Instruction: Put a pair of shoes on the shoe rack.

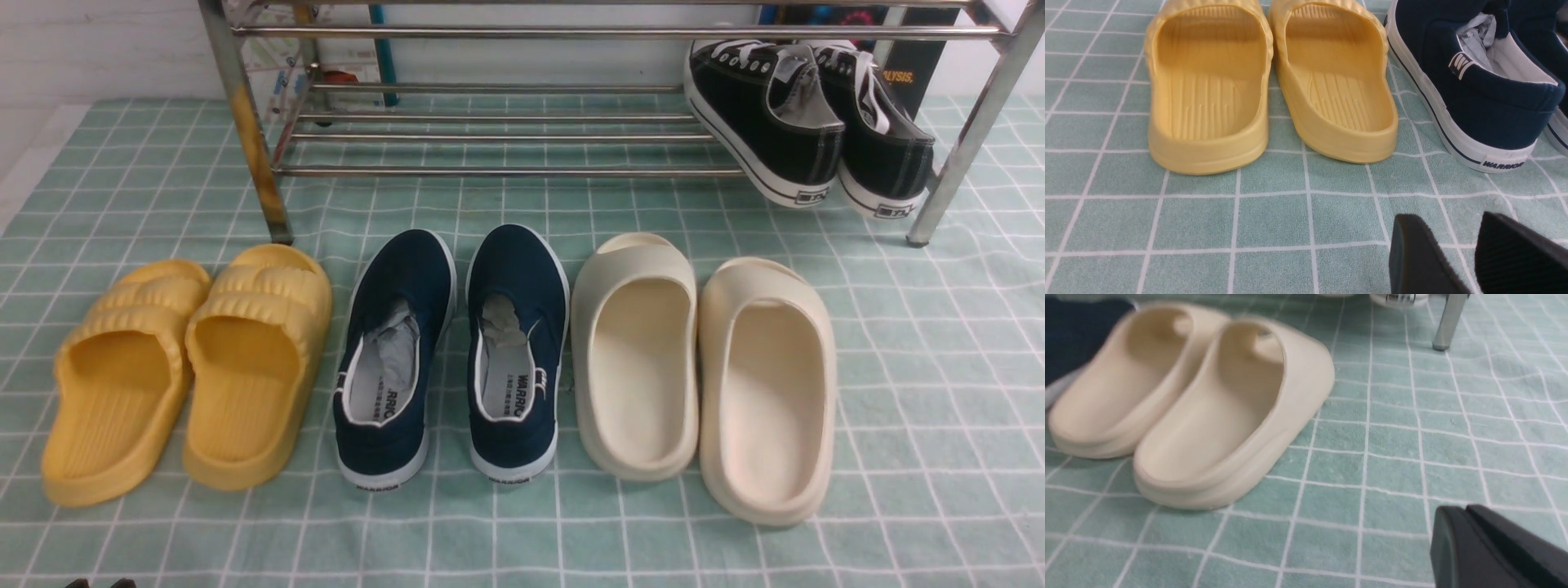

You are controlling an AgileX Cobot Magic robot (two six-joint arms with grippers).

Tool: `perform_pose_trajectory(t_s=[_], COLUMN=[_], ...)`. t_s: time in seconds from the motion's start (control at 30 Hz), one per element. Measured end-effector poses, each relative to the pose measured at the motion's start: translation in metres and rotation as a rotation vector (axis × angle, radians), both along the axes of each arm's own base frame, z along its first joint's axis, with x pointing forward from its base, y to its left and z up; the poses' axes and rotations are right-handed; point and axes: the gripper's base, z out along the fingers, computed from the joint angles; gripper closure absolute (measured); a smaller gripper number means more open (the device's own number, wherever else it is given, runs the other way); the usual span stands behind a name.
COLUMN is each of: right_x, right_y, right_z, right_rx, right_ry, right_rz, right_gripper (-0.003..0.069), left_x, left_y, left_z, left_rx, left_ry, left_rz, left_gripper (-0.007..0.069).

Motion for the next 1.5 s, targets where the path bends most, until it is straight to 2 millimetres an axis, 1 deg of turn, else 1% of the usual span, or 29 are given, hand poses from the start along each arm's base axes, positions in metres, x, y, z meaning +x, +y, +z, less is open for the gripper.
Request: perform_pose_trajectory(t_s=[0.13, 0.27, 1.5], right_x=[-0.0007, -0.0007, -0.0007], right_y=[-0.0038, -0.0055, -0.0056], right_z=[-0.0006, -0.0009, -0.0010], right_rx=[-0.117, -0.164, -0.169], right_ry=[0.018, 0.019, 0.019], right_rz=[-0.008, -0.013, -0.013], right_gripper=[0.0601, 0.0598, 0.0569], left_x=[0.0000, 0.0000, 0.0000], left_y=[0.0000, 0.0000, 0.0000], left_z=[0.0000, 0.0000, 0.0000], left_rx=[0.000, 0.000, 0.000], left_ry=[0.000, 0.000, 0.000], left_rz=[0.000, 0.000, 0.000], left_gripper=[0.0386, 0.0386, 0.0386])
